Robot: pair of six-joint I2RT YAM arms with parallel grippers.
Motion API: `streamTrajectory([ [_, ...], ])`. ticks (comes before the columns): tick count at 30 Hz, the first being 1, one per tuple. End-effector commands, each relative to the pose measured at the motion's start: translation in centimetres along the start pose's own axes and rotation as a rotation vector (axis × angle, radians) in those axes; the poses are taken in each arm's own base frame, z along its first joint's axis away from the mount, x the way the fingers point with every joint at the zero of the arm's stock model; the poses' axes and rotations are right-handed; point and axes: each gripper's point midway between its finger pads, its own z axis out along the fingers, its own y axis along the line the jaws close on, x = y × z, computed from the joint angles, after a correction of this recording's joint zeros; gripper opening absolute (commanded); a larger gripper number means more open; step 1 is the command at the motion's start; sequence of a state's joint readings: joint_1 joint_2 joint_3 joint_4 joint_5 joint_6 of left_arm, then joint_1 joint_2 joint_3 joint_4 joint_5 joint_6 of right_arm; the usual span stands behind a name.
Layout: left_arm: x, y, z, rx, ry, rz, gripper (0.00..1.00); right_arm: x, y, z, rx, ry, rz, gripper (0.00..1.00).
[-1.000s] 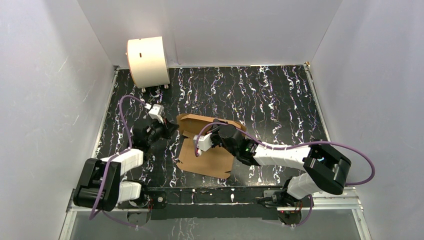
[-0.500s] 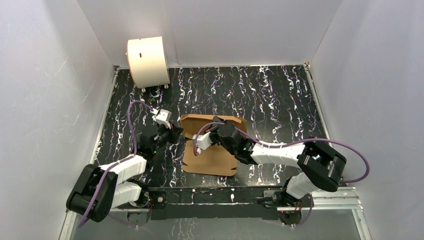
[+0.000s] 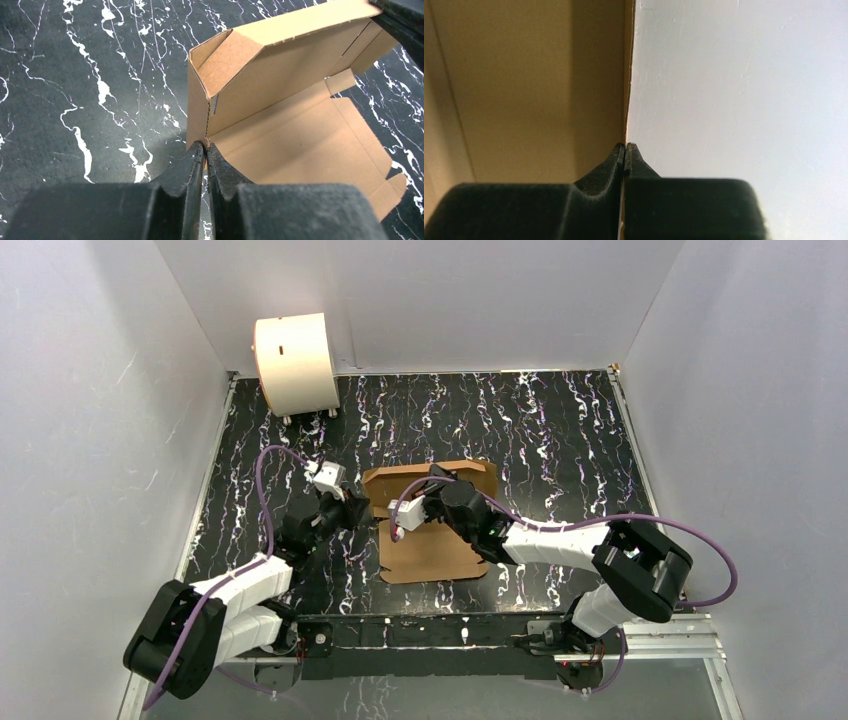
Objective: Fold the paper box
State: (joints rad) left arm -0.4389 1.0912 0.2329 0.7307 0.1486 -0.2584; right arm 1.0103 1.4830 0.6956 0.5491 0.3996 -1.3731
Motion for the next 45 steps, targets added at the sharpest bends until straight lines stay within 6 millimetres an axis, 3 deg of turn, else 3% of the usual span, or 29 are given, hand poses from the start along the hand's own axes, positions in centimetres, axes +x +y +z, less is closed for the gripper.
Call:
streamTrajectory([
  [1,-1.0,1.0,-0.1,-0.085,-0.058,-0.025,0.12,-1.1,-1.4,-0.4,0.045,-0.065,0.027,0.00],
  [3,-1.5,2.6,-0.1,-0.173,-0.067,-0.019,0.22,-1.1,-0.9,-0.6,0.031,-0.065,0.026,0.00],
  [10,-3.8,3.2,0.6,-0.170,-0.080,0.108,0.41,-0.6,0.3,-0.9,-0.017,-0.049,0.044,0.00],
  [17,-4.1,4.0,1.4,-0.104,-0.054,0.137,0.47,-0.7,0.4,-0.7,-0.025,-0.049,0.043,0.00],
  [19,-4.0,4.0,1.7,-0.081,-0.043,0.138,0.44,-0.7,0.4,-0.7,-0.028,-0.049,0.041,0.00],
  [25,-4.6,1.6,1.6,0.045,-0.037,0.163,0.17,-0.6,0.6,-0.3,-0.024,-0.034,0.021,0.00],
  [28,-5.0,0.6,1.3,0.083,-0.044,0.166,0.09,-0.5,0.6,0.1,-0.019,-0.024,0.014,0.00],
  [36,-5.2,-1.1,1.5,0.094,-0.025,0.183,0.05,0.5,-0.8,1.2,0.048,-0.007,0.023,0.00],
  [45,-7.2,-0.7,2.1,0.021,-0.025,0.093,0.00,0.6,-1.2,1.5,0.076,-0.012,-0.002,0.00],
])
